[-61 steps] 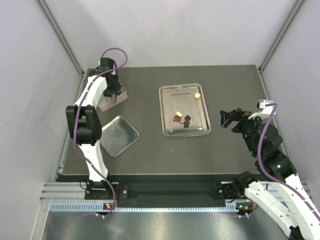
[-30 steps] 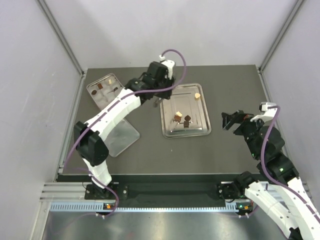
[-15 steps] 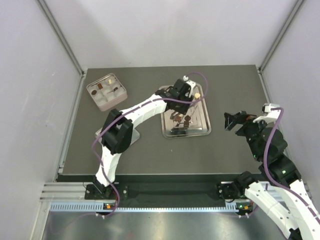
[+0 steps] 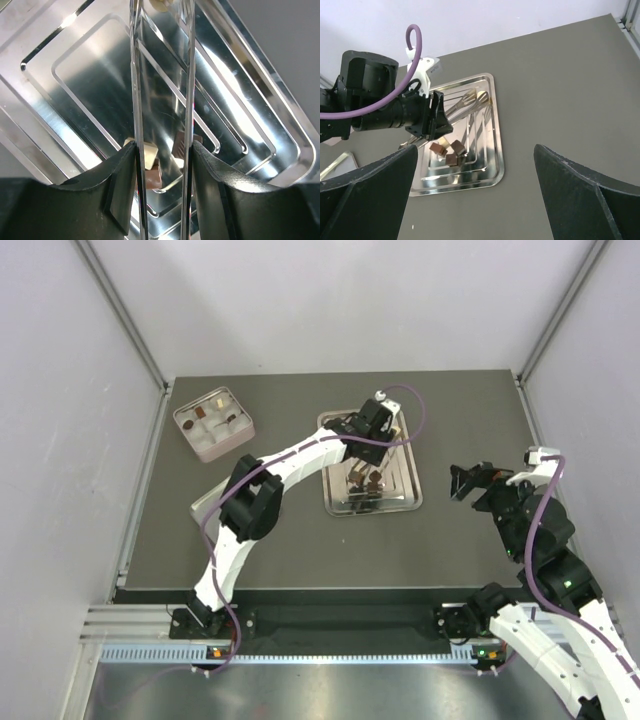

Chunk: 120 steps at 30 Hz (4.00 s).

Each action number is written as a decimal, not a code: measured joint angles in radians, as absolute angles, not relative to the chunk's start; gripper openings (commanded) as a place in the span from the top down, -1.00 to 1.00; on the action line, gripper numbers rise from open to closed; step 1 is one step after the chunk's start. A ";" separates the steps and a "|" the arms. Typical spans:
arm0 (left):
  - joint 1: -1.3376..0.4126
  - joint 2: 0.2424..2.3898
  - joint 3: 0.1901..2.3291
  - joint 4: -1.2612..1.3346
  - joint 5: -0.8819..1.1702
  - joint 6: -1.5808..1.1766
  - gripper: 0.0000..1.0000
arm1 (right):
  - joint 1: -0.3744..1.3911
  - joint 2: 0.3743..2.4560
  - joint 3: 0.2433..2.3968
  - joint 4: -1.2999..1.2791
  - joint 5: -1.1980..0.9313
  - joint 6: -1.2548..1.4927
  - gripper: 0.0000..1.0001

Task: Pack the chocolate

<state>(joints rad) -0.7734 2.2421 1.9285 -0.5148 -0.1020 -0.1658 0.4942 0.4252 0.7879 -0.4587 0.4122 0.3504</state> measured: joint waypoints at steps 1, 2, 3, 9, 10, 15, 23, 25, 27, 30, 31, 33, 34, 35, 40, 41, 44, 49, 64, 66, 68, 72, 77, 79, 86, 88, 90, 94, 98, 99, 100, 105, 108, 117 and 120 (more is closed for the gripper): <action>-0.773 2.249 1.934 -0.515 -0.107 -0.166 0.00 | 0.494 0.425 0.788 -0.459 0.416 0.348 -1.00; -0.773 2.255 1.938 -0.515 -0.113 -0.166 0.00 | 0.494 0.425 0.788 -0.459 0.420 0.345 -1.00; -0.773 2.263 1.944 -0.516 -0.118 -0.166 0.00 | 0.494 0.425 0.788 -0.458 0.423 0.342 -0.99; -0.773 2.299 1.982 -0.516 -0.131 -0.165 0.01 | 0.494 0.426 0.788 -0.458 0.442 0.331 -1.00; -0.773 2.302 1.984 -0.515 -0.132 -0.165 0.02 | 0.494 0.426 0.788 -0.458 0.445 0.328 -0.99; -0.773 2.312 1.994 -0.516 -0.136 -0.165 0.09 | 0.494 0.426 0.788 -0.458 0.452 0.316 -0.99; -0.775 2.312 1.995 -0.517 -0.135 -0.165 0.17 | 0.494 0.426 0.788 -0.458 0.452 0.315 -0.99; -0.775 2.311 1.995 -0.519 -0.136 -0.165 0.18 | 0.494 0.426 0.788 -0.458 0.452 0.315 -0.99; -0.775 2.308 1.994 -0.522 -0.139 -0.165 0.19 | 0.494 0.426 0.788 -0.458 0.451 0.317 -0.99; -0.775 2.286 1.979 -0.529 -0.147 -0.165 0.21 | 0.494 0.426 0.788 -0.458 0.448 0.322 -0.99; -0.775 2.273 1.971 -0.533 -0.149 -0.165 0.21 | 0.494 0.426 0.788 -0.458 0.447 0.324 -1.00; -0.775 2.246 1.966 -0.550 -0.155 -0.166 0.22 | 0.494 0.426 0.788 -0.458 0.443 0.330 -0.99; -0.775 2.231 1.965 -0.552 -0.160 -0.168 0.23 | 0.494 0.426 0.788 -0.458 0.442 0.334 -0.99; -0.775 2.217 1.965 -0.554 -0.167 -0.171 0.22 | 0.494 0.426 0.788 -0.458 0.442 0.337 -0.99; -0.768 2.125 1.957 -0.593 -0.205 -0.201 0.24 | 0.494 0.426 0.788 -0.459 0.435 0.345 -1.00; -0.765 2.106 1.951 -0.604 -0.208 -0.208 0.25 | 0.494 0.426 0.788 -0.459 0.432 0.347 -0.99; -0.744 2.051 1.941 -0.636 -0.218 -0.221 0.24 | 0.494 0.426 0.788 -0.459 0.424 0.352 -0.99; -0.625 1.932 1.873 -0.669 -0.216 -0.246 0.24 | 0.494 0.427 0.788 -0.458 0.416 0.360 -1.00; -0.091 1.710 1.594 -0.694 -0.162 -0.286 0.24 | 0.494 0.453 0.785 -0.443 0.396 0.363 -0.99; -0.060 1.710 1.576 -0.699 -0.153 -0.286 0.24 | 0.494 0.455 0.785 -0.438 0.395 0.363 -1.00; -0.033 1.710 1.560 -0.706 -0.146 -0.287 0.24 | 0.494 0.455 0.785 -0.435 0.395 0.363 -0.99; -0.004 1.710 1.541 -0.710 -0.146 -0.290 0.24 | 0.494 0.455 0.785 -0.434 0.395 0.362 -0.99; 0.008 1.711 1.530 -0.708 -0.147 -0.290 0.24 | 0.494 0.455 0.785 -0.434 0.396 0.361 -0.99; 0.014 1.713 1.529 -0.707 -0.149 -0.289 0.23 | 0.494 0.455 0.785 -0.435 0.396 0.360 -0.99; 0.024 1.771 1.532 -0.694 -0.154 -0.286 0.23 | 0.494 0.455 0.785 -0.435 0.397 0.359 -0.99; 0.024 1.795 1.536 -0.694 -0.158 -0.285 0.23 | 0.494 0.455 0.785 -0.434 0.397 0.359 -1.00; 0.024 1.811 1.539 -0.694 -0.162 -0.283 0.22 | 0.494 0.455 0.785 -0.434 0.398 0.359 -1.00; 0.024 1.831 1.560 -0.694 -0.175 -0.276 0.21 | 0.494 0.454 0.785 -0.435 0.400 0.357 -0.99; 0.024 1.841 1.587 -0.693 -0.183 -0.267 0.20 | 0.494 0.453 0.785 -0.435 0.400 0.353 -0.99; 0.024 1.842 1.592 -0.693 -0.185 -0.266 0.20 | 0.494 0.453 0.785 -0.435 0.400 0.351 -1.00; 0.024 1.847 1.600 -0.693 -0.189 -0.265 0.18 | 0.494 0.453 0.785 -0.435 0.400 0.350 -0.99; 0.024 1.864 1.620 -0.692 -0.204 -0.260 0.15 | 0.494 0.453 0.785 -0.435 0.404 0.345 -0.99; 0.024 1.870 1.623 -0.693 -0.208 -0.259 0.08 | 0.494 0.453 0.785 -0.435 0.406 0.341 -0.99; 0.024 1.874 1.645 -0.703 -0.207 -0.259 0.01 | 0.494 0.453 0.785 -0.435 0.406 0.341 -0.99; 0.024 1.874 1.661 -0.708 -0.199 -0.259 0.01 | 0.494 0.453 0.785 -0.435 0.406 0.342 -1.00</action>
